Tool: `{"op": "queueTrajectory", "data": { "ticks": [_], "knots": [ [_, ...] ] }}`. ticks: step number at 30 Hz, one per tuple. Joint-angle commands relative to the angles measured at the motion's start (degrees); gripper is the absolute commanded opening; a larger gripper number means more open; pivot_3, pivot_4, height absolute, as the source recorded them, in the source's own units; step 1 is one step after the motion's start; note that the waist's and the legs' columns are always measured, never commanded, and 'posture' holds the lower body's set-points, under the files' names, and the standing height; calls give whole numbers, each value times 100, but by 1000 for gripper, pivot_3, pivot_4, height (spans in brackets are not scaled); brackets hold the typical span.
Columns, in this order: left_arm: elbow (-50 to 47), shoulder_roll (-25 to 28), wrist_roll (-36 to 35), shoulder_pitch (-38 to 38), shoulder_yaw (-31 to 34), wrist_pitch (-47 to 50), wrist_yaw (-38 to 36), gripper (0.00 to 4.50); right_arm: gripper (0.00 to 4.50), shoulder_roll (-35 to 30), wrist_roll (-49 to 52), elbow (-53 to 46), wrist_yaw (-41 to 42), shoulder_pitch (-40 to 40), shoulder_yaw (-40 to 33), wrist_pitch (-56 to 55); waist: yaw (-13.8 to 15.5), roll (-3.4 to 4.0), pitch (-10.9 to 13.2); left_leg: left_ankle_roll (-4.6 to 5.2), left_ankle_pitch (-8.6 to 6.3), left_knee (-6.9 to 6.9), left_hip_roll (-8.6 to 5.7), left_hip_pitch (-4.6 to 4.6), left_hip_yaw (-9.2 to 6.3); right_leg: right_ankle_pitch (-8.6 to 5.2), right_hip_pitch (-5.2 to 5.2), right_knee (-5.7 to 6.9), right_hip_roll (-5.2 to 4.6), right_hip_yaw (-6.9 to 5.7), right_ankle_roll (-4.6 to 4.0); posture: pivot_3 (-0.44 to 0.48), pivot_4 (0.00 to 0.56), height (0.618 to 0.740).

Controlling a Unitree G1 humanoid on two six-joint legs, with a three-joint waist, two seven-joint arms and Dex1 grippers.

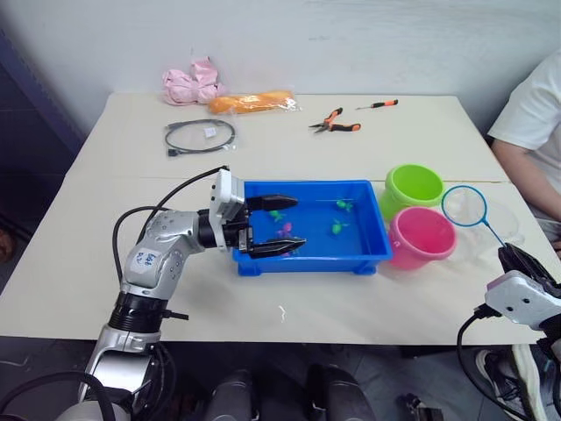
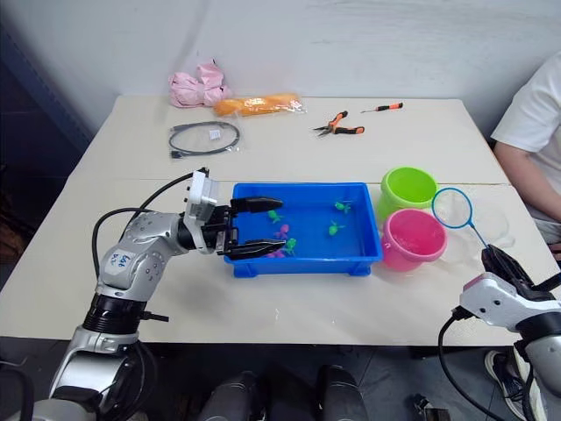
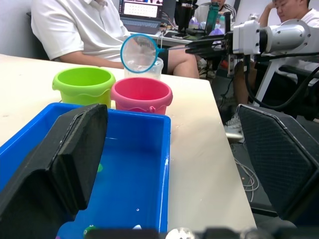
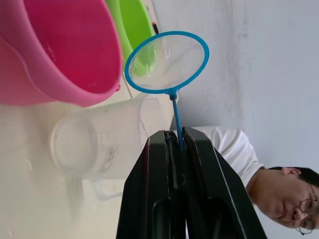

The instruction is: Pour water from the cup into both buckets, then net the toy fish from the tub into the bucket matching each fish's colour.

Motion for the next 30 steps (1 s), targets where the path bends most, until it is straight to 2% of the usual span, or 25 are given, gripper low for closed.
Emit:
{"op": "queueTrajectory", "data": {
  "ticks": [1,3,5,7,9,11,13,16,20,24,30],
  "knots": [
    [-34,142,-30,49,261,-227,-57,4442,0,80,1483,-340,334,-254,-275,153,-21,0,0,0,0,0,1,0,0,0,0,0,0,0,0,0,150,740],
    [21,203,-49,78,362,-297,-69,4442,0,83,2411,-556,750,-346,-226,386,-62,0,0,-2,1,0,6,0,-1,0,0,0,-1,0,0,0,150,740],
    [120,419,-31,203,500,-434,-233,4442,0,-222,3906,-842,1531,-435,-265,1251,-86,0,0,-4,2,0,10,0,-6,-1,1,1,-3,-1,-2,0,150,740],
    [229,616,13,331,646,-555,-307,4442,0,-675,4874,-1073,2208,-507,-231,2034,-104,1,0,-3,1,-1,12,1,-6,-1,1,0,-10,-1,-3,0,150,740],
    [316,817,49,475,837,-639,-264,4442,0,-1175,5438,-1279,2534,-764,28,2816,-123,3,1,2,-2,0,12,2,-8,-1,3,0,-16,-4,-3,0,150,740],
    [298,970,72,628,988,-666,-137,4442,0,-1505,5770,-1409,2507,-1202,418,3513,-114,2,2,7,-4,0,14,3,-11,-1,3,0,-21,-5,-5,0,150,740],
    [227,1043,104,764,1083,-682,23,4442,0,-1808,5788,-1419,2407,-1528,772,4201,-97,2,1,7,-4,0,16,3,-14,-2,3,0,-25,-9,-9,0,150,740],
    [-88,1078,15,1203,1331,-643,270,4442,0,-1981,5831,-1316,2414,-2592,1701,4921,-91,2,1,7,-6,-1,13,-4,-23,-3,2,-8,-33,-16,-10,0,150,740],
    [-422,1197,-29,1701,1446,-535,348,4442,0,-1805,5591,-1281,2449,-3651,2663,5364,-80,1,1,7,-9,0,11,-11,-23,-2,0,-14,-39,-22,-9,0,150,740],
    [-465,1168,-5,1685,1480,-523,528,4442,0,-1443,4856,-1010,2421,-4516,3731,5412,-82,2,1,4,-10,2,12,-17,-25,-2,-4,-14,-39,-26,-9,0,150,740],
    [-795,1076,-51,1845,1396,-384,722,4442,0,-1009,4131,-624,2530,-5194,4531,5322,-106,2,1,2,-11,1,12,-23,-16,-2,-10,2,-35,-24,-9,0,150,740]
  ]
}}
